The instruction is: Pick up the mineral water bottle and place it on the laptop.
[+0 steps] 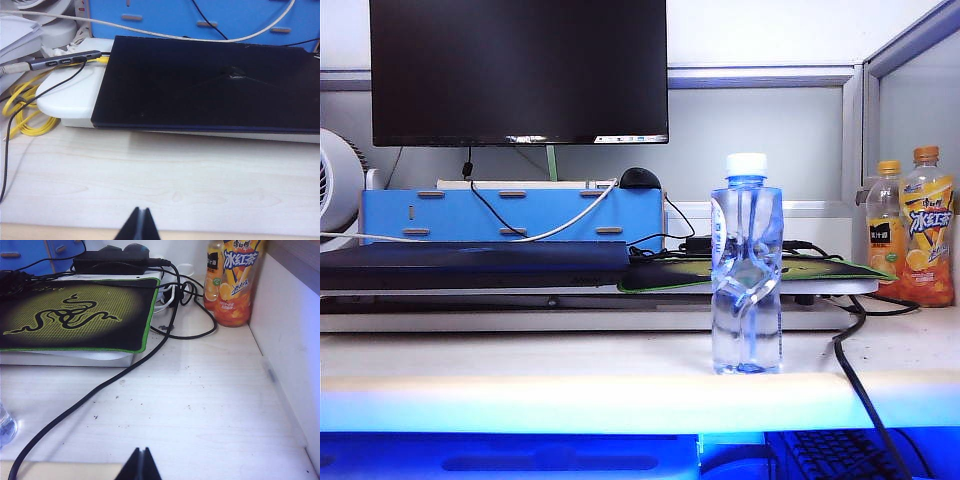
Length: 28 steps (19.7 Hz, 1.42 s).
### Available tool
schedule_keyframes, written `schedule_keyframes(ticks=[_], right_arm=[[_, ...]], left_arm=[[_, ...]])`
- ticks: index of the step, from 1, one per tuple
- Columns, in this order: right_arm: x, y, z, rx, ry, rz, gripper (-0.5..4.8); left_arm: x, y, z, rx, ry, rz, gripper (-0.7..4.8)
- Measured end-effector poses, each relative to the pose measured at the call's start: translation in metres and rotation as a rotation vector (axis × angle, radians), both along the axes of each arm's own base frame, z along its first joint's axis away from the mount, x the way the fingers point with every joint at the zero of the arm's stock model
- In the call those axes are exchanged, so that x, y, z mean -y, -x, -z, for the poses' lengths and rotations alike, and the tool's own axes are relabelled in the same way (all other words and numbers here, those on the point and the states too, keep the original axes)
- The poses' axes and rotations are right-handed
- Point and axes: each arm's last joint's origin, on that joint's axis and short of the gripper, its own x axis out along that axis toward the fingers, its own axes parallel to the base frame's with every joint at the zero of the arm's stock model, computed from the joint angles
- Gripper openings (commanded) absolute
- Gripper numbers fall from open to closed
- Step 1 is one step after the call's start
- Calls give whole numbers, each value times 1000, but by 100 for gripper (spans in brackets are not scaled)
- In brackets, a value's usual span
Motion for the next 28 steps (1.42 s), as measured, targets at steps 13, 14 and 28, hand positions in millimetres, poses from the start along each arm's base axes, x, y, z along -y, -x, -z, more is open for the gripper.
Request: schedule_keyframes(ticks=[13, 14, 28], right_arm=[[0, 0, 0, 0, 0, 0, 19], [0, 0, 0, 0, 0, 0, 18], [-10, 4, -28, 88, -354, -314, 19]], left_arm=[[0, 0, 0, 0, 0, 0, -2], [0, 0, 0, 0, 0, 0, -2], [0, 0, 0, 0, 0, 0, -2]])
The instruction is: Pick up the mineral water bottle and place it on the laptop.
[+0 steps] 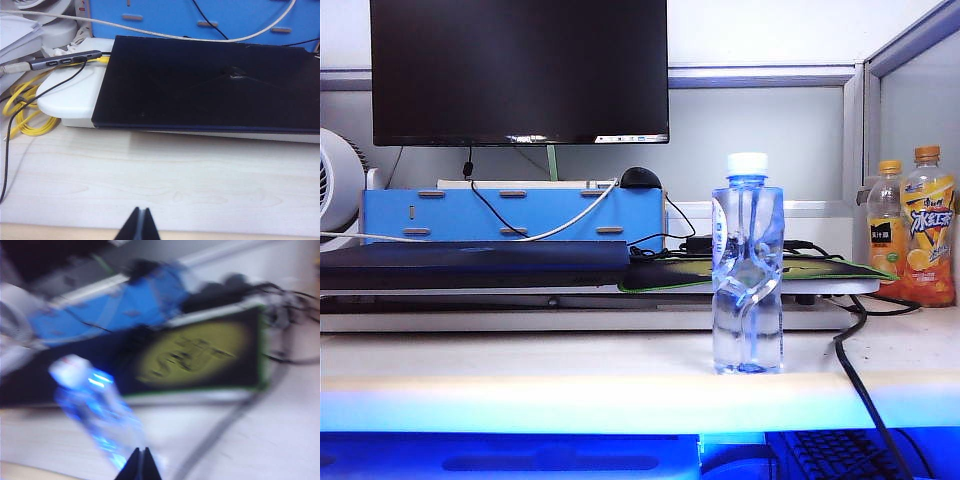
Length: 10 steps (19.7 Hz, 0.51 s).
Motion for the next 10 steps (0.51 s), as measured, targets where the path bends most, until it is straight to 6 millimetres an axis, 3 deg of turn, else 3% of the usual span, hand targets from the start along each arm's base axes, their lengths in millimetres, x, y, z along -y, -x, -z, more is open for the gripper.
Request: schedule_keyframes(ticks=[3, 8, 10], right_arm=[[-2, 2, -19, -55, -14, -82, 18], [-8, -10, -34, -179, -41, -295, 19], [-9, -13, -36, -212, -128, -357, 18]], left_arm=[[0, 0, 0, 0, 0, 0, -2], [0, 0, 0, 0, 0, 0, -2], [0, 0, 0, 0, 0, 0, -2]])
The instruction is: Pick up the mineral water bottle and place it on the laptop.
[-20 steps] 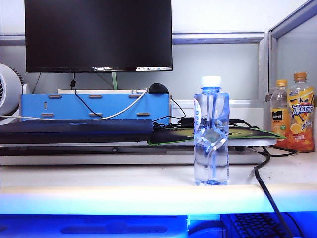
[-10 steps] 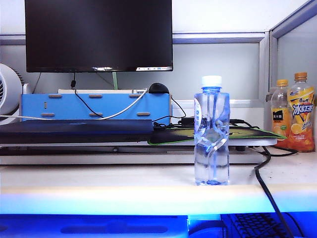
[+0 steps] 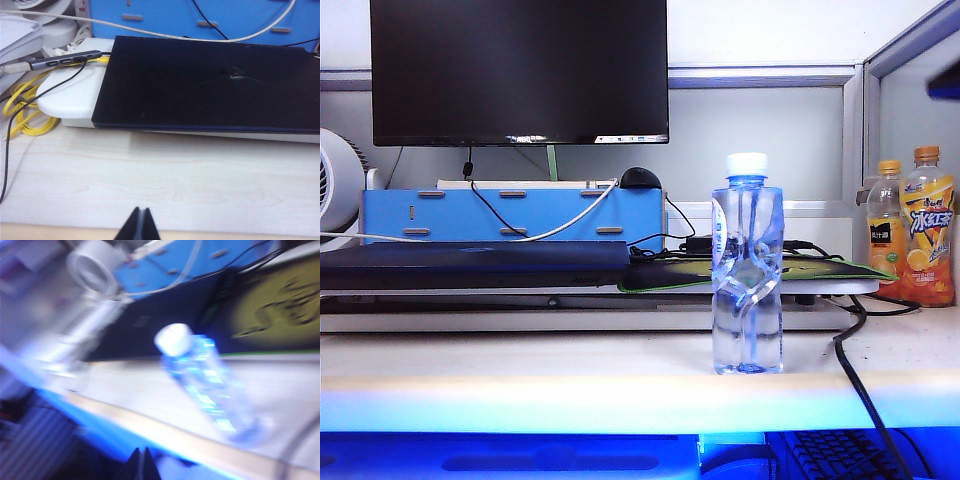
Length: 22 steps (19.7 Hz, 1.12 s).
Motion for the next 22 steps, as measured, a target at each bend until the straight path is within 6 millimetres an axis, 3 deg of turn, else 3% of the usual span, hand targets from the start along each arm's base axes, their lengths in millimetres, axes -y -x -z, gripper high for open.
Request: schedule_keyframes(ticks=[2, 3, 4, 5, 9, 15, 22], right_arm=[[0, 1, -3, -16, -55, -6, 23], [0, 2, -4, -13, -63, -11, 92], [0, 2, -5, -12, -67, -18, 268], [-1, 2, -5, -8, -63, -26, 479], [0, 2, -1, -22, -34, -16, 479], [-7, -3, 5, 49, 143, 39, 479], [-54, -22, 8, 116, 465, 39, 479]], left_arm=[[0, 0, 0, 0, 0, 0, -2], [0, 0, 0, 0, 0, 0, -2], [0, 0, 0, 0, 0, 0, -2], [0, 0, 0, 0, 0, 0, -2], [0, 0, 0, 0, 0, 0, -2], [0, 0, 0, 0, 0, 0, -2], [0, 0, 0, 0, 0, 0, -2]])
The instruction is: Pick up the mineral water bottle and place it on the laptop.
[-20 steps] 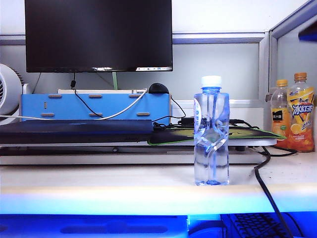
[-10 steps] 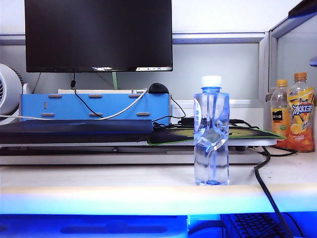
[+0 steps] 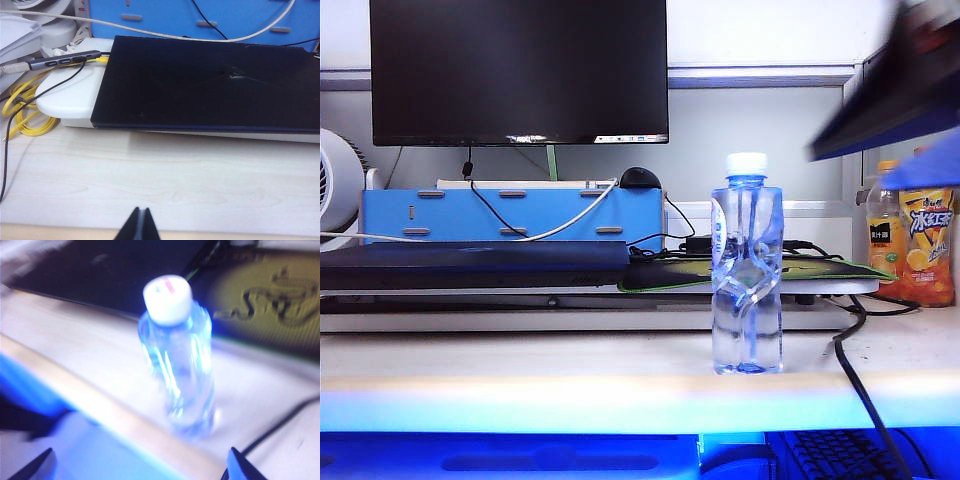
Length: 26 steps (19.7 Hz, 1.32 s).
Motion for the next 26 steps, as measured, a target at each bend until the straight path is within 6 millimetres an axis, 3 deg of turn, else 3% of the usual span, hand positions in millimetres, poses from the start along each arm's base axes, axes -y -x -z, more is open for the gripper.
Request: schedule_keyframes(ticks=[6, 10, 17, 25, 26], right_arm=[[-35, -29, 5, 15, 241, 73, 479], [-50, -48, 16, 1, 275, 67, 479], [-81, -90, 16, -10, 296, 32, 479], [-88, -99, 31, -36, 316, 26, 479], [-88, -99, 31, -35, 316, 26, 393]], left_arm=[[0, 0, 0, 0, 0, 0, -2], [0, 0, 0, 0, 0, 0, -2], [0, 0, 0, 0, 0, 0, -2], [0, 0, 0, 0, 0, 0, -2], [0, 0, 0, 0, 0, 0, -2]])
